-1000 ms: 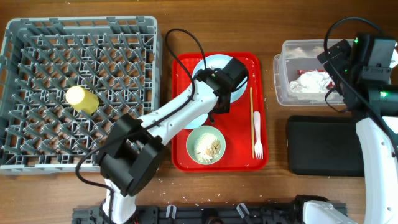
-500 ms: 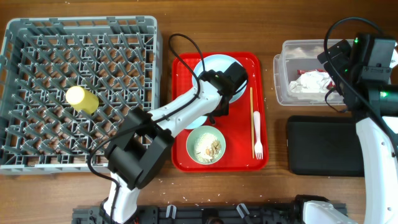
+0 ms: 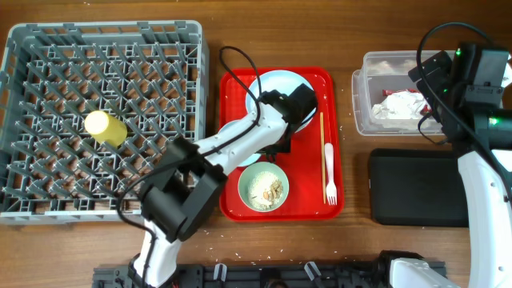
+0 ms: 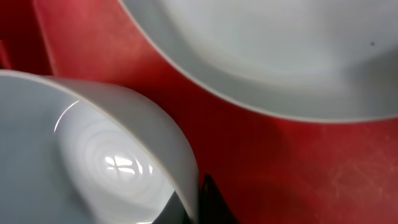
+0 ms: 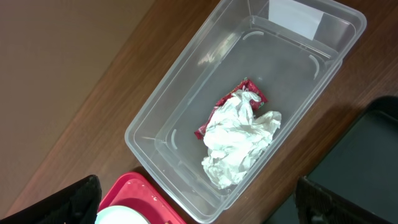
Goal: Sort waste into correct bins and load items into the dishwasher rack
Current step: 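Grasp the light-blue cup on the tray with the left gripper, then place the light-blue cup upside down in the dish rack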
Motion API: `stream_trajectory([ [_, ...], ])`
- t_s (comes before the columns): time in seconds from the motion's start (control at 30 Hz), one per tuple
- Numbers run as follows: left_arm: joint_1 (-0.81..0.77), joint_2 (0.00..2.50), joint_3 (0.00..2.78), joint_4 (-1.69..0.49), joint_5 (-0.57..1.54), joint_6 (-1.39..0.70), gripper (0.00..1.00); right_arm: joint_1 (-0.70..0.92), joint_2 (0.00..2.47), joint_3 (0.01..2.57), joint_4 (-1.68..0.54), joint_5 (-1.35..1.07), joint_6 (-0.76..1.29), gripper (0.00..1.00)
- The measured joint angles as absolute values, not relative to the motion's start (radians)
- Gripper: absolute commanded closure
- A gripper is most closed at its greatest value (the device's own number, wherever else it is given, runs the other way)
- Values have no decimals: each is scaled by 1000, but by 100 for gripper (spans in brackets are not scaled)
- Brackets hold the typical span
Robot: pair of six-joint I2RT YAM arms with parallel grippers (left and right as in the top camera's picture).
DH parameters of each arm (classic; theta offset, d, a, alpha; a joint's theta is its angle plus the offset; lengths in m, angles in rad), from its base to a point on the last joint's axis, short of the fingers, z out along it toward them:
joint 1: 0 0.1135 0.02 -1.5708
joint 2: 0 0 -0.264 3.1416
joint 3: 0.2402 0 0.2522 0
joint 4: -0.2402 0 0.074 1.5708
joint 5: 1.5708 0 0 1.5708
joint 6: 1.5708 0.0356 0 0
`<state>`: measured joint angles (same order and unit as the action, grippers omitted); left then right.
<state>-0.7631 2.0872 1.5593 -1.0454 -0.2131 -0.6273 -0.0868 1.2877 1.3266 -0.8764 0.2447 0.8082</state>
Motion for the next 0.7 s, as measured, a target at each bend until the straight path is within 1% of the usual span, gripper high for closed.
stream_trajectory([
  [0.1,-763,2019,1572,-1066,-213,-616,96,-87,1288,1327,-876,245,808,0],
  [0.27,-750,1835,1587,-1055,-210,-571,96,-87,1288,1326,-876,245,808,0],
  [0.4,-675,1728,1590,-1011,-165,-462,96,-87,1288,1327,-876,245,808,0],
  [0.57,-472,1702,1591,-946,-148,-316,96,-87,1288,1327,-876,245,808,0],
  [0.7,-302,1701,1591,-759,-96,-233,96,-87,1288,1327,-876,245,808,0],
])
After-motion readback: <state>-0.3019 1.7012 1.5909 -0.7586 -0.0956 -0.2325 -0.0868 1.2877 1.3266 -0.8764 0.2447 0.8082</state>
